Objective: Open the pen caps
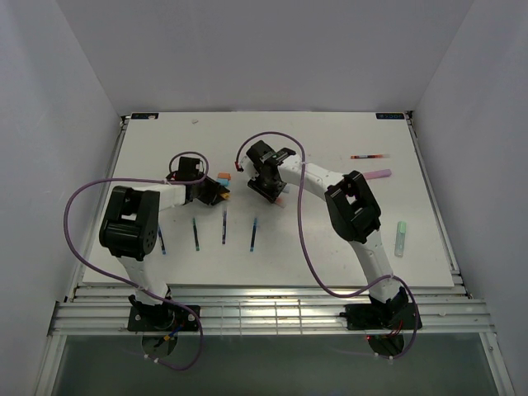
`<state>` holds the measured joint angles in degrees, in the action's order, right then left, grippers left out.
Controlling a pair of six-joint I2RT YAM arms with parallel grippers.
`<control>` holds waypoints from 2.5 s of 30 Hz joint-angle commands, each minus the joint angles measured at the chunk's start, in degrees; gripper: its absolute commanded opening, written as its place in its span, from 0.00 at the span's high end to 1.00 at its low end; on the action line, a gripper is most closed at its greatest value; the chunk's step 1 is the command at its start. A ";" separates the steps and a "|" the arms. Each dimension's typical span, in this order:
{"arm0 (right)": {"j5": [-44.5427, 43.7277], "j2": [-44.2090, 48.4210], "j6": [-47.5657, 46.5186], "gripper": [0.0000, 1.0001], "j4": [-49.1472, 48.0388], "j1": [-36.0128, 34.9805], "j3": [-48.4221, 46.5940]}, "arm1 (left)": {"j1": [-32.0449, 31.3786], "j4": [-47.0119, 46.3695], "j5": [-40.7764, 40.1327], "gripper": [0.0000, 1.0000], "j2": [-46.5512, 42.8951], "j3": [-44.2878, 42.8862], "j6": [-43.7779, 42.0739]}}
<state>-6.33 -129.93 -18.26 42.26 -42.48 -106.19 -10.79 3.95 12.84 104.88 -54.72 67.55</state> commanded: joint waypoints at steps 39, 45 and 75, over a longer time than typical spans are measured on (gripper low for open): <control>0.15 26.09 39.67 0.09 9.09 -3.84 14.81 | 1.91 20.13 3.06 0.45 -26.47 -1.89 -6.29; 17.73 29.38 45.76 0.05 -3.92 -3.57 26.38 | 0.51 24.53 3.59 0.45 -36.14 2.06 -7.96; 4.13 7.42 65.20 0.76 4.41 -12.36 20.41 | -4.24 36.66 2.01 0.45 -55.57 12.88 -9.19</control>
<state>2.92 -119.55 46.19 42.83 -54.41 -87.94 -14.76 39.59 15.57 50.52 -42.11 59.33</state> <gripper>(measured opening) 0.271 0.549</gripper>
